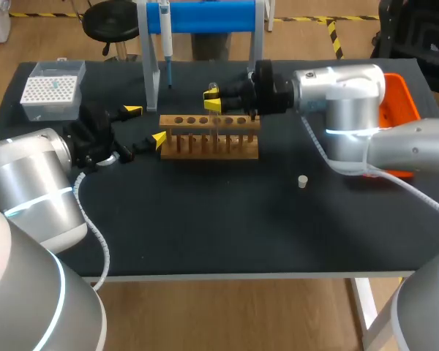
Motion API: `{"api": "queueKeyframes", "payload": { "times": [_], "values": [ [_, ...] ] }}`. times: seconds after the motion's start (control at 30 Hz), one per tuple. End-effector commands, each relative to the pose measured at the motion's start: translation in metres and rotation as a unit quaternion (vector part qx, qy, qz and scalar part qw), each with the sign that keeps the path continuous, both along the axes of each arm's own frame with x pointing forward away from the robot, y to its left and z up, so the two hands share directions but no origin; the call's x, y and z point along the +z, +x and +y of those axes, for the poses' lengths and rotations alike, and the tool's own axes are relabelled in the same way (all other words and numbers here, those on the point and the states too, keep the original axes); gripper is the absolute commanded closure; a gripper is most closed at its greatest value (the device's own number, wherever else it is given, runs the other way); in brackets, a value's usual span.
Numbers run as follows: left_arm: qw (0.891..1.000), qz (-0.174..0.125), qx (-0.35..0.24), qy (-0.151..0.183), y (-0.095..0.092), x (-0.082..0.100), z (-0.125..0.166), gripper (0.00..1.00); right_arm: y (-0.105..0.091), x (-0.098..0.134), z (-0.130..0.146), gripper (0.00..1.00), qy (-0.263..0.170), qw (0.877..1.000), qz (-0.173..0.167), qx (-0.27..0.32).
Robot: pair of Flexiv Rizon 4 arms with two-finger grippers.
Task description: Invert the test tube, pick up the pipette, mount the tip to pipette, aspirate from beaker and dispense into the tube, eject the tip, return the pipette, and cap with the stopper.
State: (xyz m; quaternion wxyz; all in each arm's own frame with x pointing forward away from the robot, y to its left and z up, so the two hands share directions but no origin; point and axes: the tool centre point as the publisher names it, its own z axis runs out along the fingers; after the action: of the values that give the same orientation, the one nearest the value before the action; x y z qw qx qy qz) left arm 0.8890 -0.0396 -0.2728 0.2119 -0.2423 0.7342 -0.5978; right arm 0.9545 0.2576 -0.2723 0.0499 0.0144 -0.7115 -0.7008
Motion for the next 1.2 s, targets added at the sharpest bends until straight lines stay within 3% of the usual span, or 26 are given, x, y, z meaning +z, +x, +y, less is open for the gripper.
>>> {"api": "queueKeyframes", "payload": {
  "times": [0.03,1.2],
  "values": [
    [1.000,0.000,0.003,0.001,-0.001,0.000,-0.002,0.00,-0.006,0.007,-0.002,1.00,-0.003,1.000,-0.003,-0.005],
    [1.000,0.000,0.003,0.001,-0.001,0.000,-0.002,0.00,-0.013,0.061,-0.008,1.00,-0.002,0.999,-0.031,-0.016]
  ]
}}
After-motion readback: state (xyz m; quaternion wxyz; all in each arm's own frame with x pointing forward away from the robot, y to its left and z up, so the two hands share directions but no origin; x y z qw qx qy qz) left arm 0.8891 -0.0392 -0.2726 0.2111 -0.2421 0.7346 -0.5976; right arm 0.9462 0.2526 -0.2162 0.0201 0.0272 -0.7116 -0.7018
